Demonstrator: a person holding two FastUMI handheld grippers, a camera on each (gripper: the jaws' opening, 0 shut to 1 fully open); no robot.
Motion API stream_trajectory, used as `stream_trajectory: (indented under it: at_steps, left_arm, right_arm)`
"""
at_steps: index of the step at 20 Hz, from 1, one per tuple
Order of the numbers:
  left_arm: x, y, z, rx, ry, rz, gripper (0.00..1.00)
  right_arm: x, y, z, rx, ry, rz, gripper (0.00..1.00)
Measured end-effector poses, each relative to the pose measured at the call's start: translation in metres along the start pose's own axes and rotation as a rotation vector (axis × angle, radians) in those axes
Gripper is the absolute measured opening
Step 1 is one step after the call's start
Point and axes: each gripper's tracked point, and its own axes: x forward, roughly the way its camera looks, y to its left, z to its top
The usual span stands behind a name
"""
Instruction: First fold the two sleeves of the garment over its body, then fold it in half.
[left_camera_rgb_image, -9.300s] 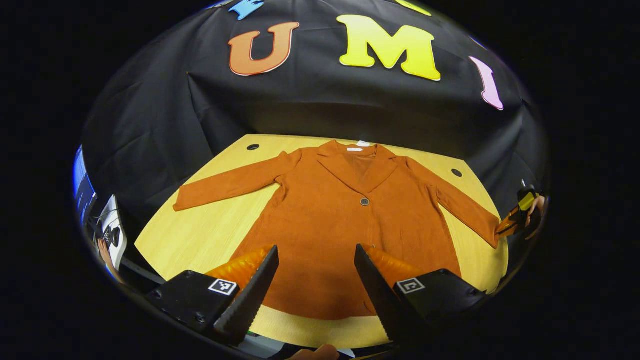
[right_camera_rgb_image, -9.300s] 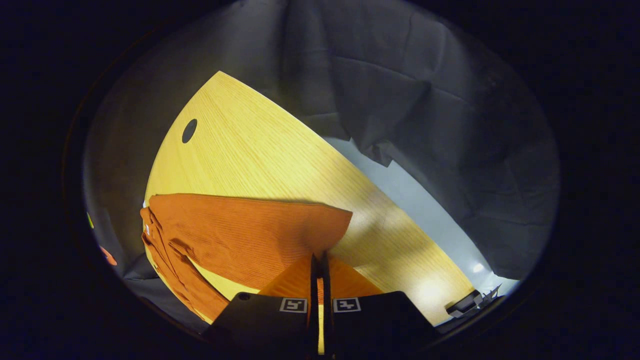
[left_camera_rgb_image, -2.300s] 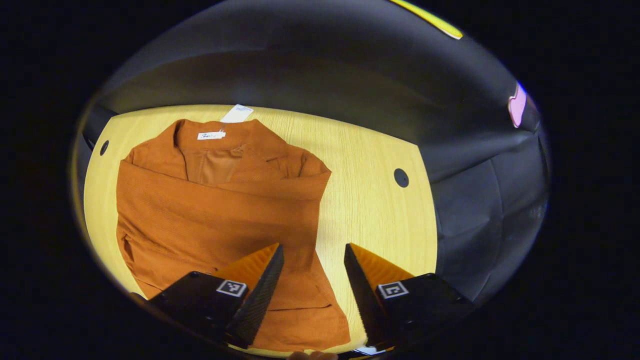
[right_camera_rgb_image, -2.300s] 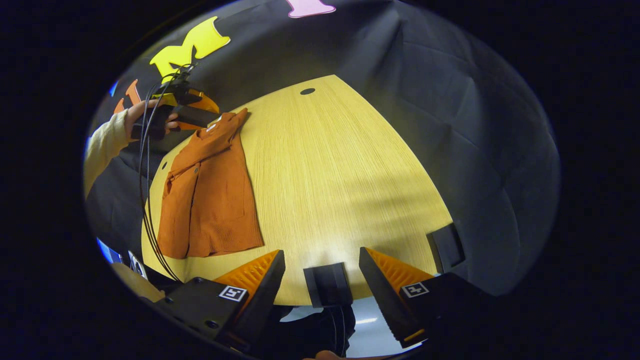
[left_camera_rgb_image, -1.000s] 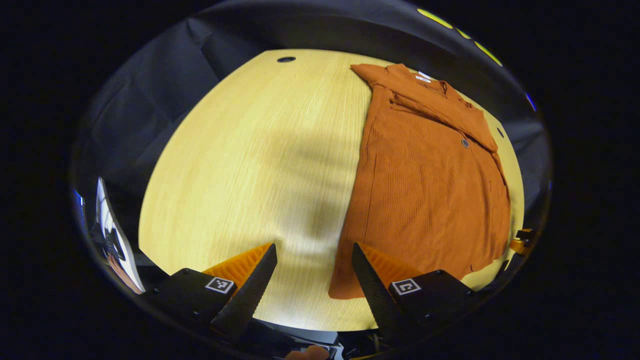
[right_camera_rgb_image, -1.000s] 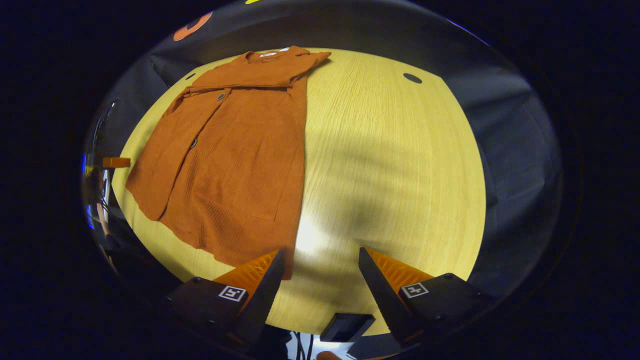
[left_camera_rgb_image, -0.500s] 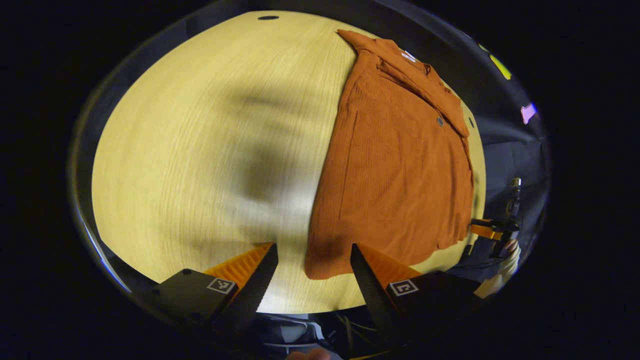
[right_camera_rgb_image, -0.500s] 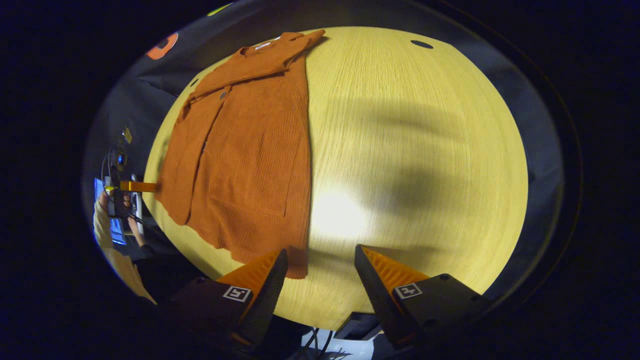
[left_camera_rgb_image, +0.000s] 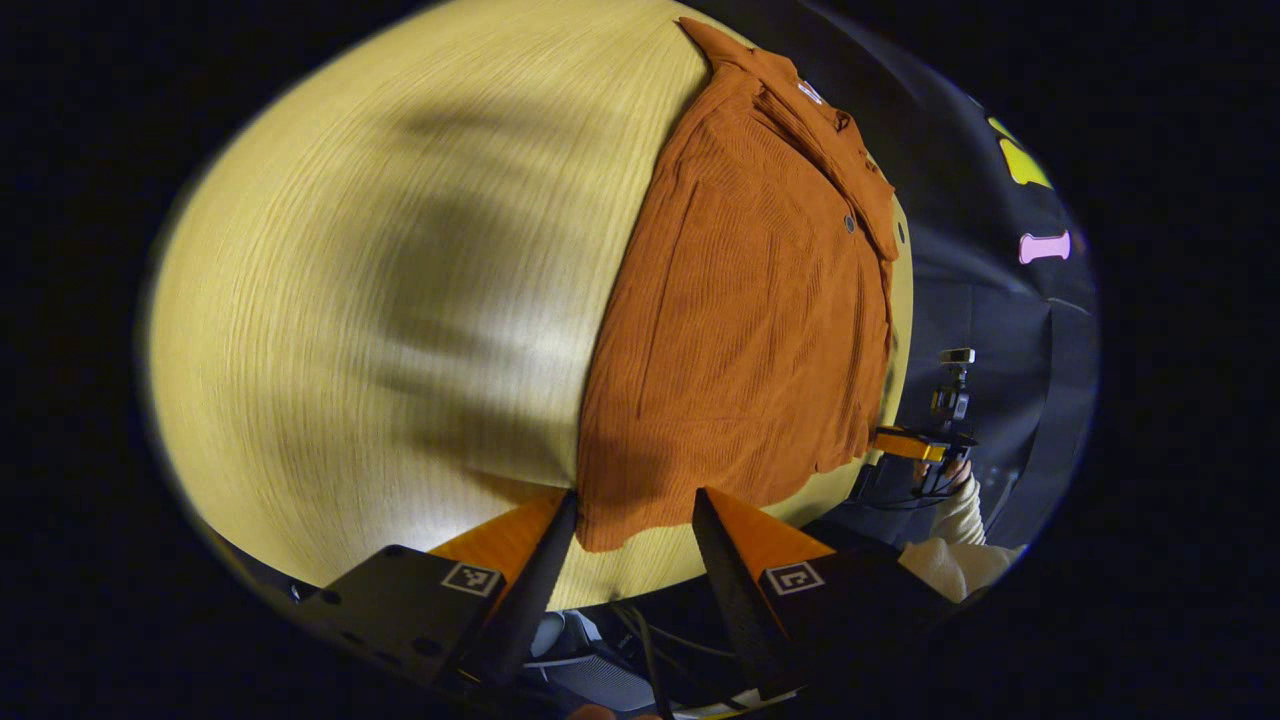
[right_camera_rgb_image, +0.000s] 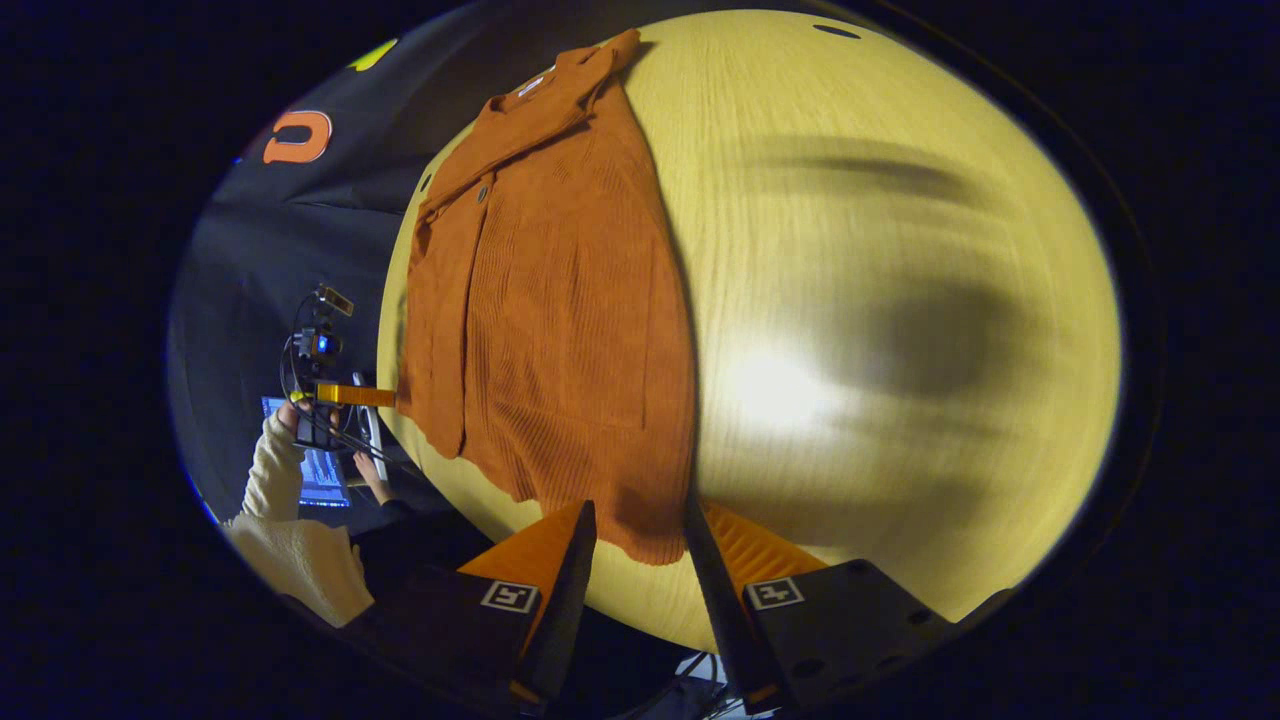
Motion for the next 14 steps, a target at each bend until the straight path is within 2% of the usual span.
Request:
stream_trajectory:
  at_steps: [2,3,5,6,7,8,9,10,11,13,14]
  left_arm:
    - [0.001,-0.006,0.000,-0.021,0.001,-0.028,0.80]
    - [0.002,-0.010,-0.002,-0.019,-0.003,-0.037,0.84]
    - [0.005,-0.015,-0.006,0.030,-0.015,-0.026,0.80]
    - [0.009,-0.016,-0.006,0.049,-0.025,-0.010,0.80]
    - [0.010,-0.013,-0.006,0.056,-0.030,0.008,0.79]
    - [0.008,-0.013,-0.004,0.042,-0.039,0.011,0.67]
    - [0.007,-0.015,-0.002,0.017,-0.047,0.007,0.63]
    - [0.009,-0.020,-0.002,-0.010,-0.058,0.009,0.60]
    - [0.010,-0.018,-0.002,-0.029,-0.068,0.024,0.54]
    - [0.013,-0.020,-0.001,-0.052,-0.103,0.052,0.34]
    - [0.016,-0.023,0.001,-0.050,-0.123,0.064,0.19]
  right_arm:
    - [0.007,0.011,-0.001,0.004,0.005,0.030,0.60]
    - [0.012,0.015,0.002,0.023,0.003,0.040,0.58]
    - [0.026,0.022,0.005,0.061,-0.006,0.064,0.57]
    - [0.025,0.026,0.010,0.085,-0.007,0.088,0.36]
    - [0.030,0.030,0.014,0.102,-0.007,0.106,0.36]
    - [0.029,0.030,0.013,0.109,-0.010,0.109,0.36]
    - [0.030,0.023,0.012,0.104,-0.013,0.090,0.36]
    - [0.030,0.023,0.011,0.116,-0.013,0.095,0.31]
    - [0.030,0.024,0.009,0.122,-0.015,0.102,0.14]
    - [0.030,0.026,0.011,0.129,-0.031,0.110,0.15]
    - [0.028,0.025,0.016,0.132,-0.054,0.104,0.14]
